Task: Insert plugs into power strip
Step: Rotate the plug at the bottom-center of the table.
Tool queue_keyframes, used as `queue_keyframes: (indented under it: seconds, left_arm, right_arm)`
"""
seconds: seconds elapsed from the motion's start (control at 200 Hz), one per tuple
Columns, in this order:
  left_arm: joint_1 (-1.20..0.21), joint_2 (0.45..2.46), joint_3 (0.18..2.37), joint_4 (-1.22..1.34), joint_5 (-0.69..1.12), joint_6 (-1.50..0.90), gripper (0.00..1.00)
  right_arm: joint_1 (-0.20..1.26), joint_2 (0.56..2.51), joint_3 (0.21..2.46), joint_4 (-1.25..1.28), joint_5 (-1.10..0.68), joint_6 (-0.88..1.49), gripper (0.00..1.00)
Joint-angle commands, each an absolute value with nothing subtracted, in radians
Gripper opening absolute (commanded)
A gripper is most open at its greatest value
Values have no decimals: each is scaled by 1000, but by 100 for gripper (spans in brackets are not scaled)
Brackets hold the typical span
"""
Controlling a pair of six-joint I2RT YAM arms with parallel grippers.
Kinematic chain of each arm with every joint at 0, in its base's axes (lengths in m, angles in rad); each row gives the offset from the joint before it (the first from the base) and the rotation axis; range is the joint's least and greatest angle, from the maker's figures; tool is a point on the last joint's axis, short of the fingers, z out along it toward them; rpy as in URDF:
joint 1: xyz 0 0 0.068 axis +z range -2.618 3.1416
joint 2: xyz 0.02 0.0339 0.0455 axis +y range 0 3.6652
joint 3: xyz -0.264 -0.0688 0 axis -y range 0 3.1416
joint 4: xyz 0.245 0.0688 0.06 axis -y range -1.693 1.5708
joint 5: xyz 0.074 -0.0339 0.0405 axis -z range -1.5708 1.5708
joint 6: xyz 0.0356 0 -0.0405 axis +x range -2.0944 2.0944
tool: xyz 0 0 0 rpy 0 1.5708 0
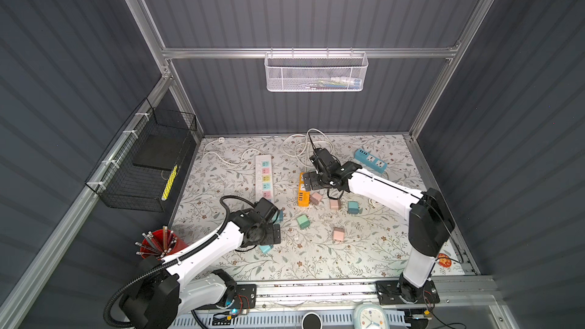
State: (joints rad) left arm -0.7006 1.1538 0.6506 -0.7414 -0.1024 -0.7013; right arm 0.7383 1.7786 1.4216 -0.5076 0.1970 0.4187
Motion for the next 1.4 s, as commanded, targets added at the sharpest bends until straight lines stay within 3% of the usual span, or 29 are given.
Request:
queue_keyframes:
  seconds: [0.0,0.215,0.635,0.866,1.061,1.396]
  left_arm:
    - [-714,1136,623,-754,-67,-741,100]
    - [-770,1209,601,-632,-19,-770,99]
    - [-1061,1411,729,-516,-135,-964,100]
    - [-1077,1575,868,-476,-169,-908,100]
    - [-1077,1547,883,-402,-138,-881,99]
    - [-1052,1518,992,-591,-280,-688,100]
  right_arm:
    - [743,1722,1360,-496,198,425,99]
    - [743,1647,1288,-498,253,419,99]
    - [736,1582,1226,-505,300,416,99]
    - [708,1514,1165,-505,297,421,99]
    - [676,1433,1096,-505,289,437,99]
    - [659,1376,1065,-497,255,465,99]
